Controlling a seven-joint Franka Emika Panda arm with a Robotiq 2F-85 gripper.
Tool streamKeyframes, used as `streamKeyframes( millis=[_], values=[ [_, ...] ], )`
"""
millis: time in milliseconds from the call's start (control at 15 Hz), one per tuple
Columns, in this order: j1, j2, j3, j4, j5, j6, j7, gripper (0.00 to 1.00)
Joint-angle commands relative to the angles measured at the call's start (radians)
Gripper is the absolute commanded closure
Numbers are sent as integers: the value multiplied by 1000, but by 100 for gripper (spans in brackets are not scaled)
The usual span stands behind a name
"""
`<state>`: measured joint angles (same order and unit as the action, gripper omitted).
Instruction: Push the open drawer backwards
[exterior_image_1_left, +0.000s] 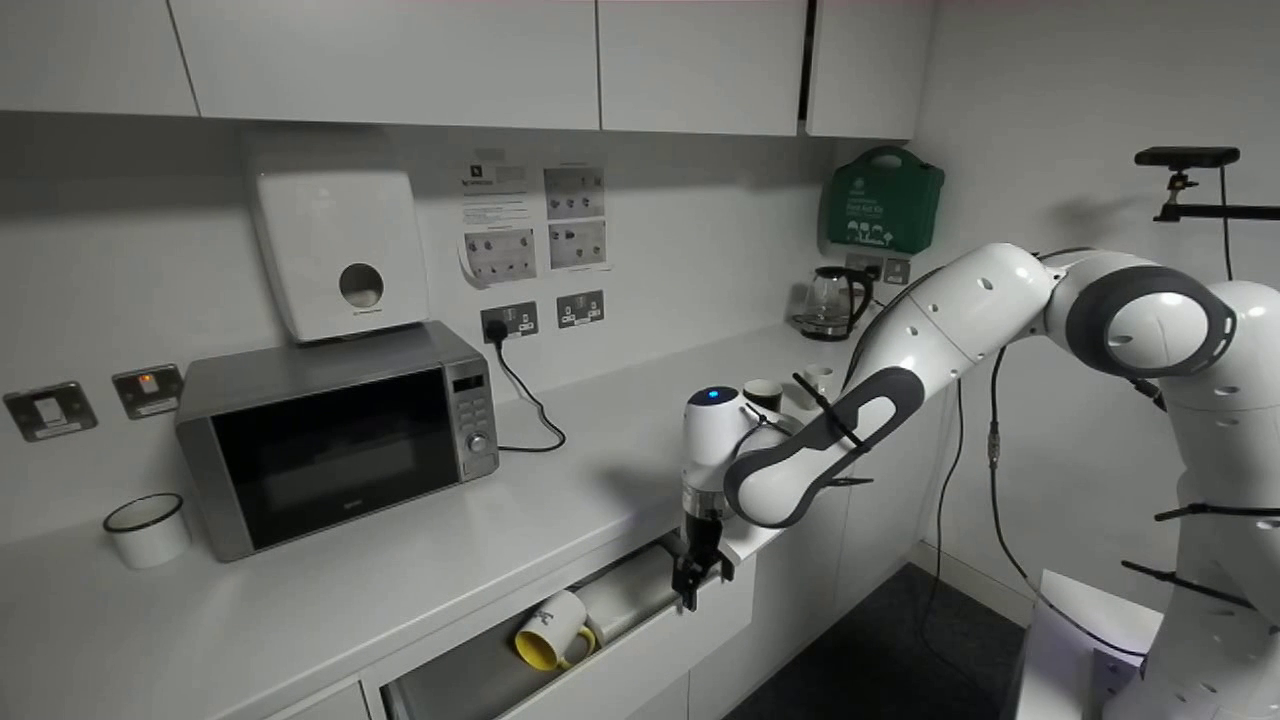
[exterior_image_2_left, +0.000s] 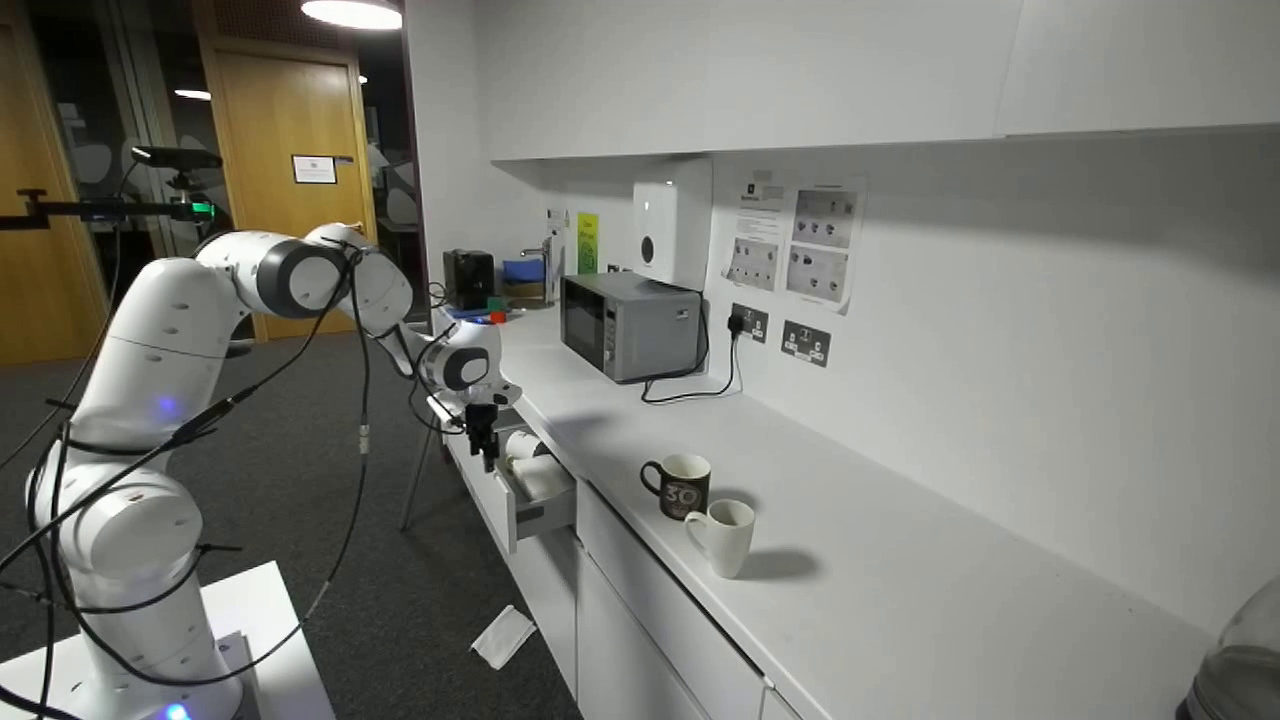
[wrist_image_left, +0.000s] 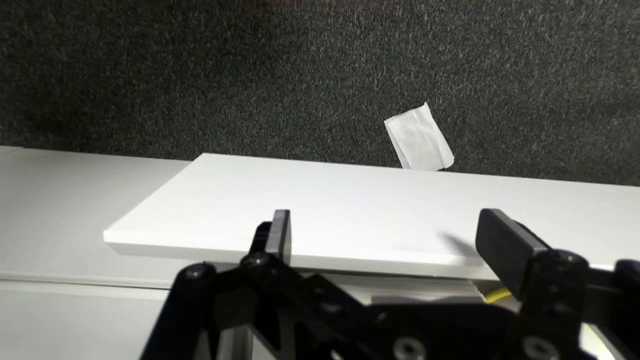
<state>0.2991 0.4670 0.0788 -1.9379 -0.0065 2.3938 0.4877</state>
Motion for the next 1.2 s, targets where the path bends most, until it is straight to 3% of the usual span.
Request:
streamKeyframes(
  millis=[0,400,1133],
  values=[
    [-19,-7,36,-1,77,-82,-45,0],
    [0,42,26,53,64,-83,-25,0],
    [20,223,7,281,50,-129,-26,0]
  ],
)
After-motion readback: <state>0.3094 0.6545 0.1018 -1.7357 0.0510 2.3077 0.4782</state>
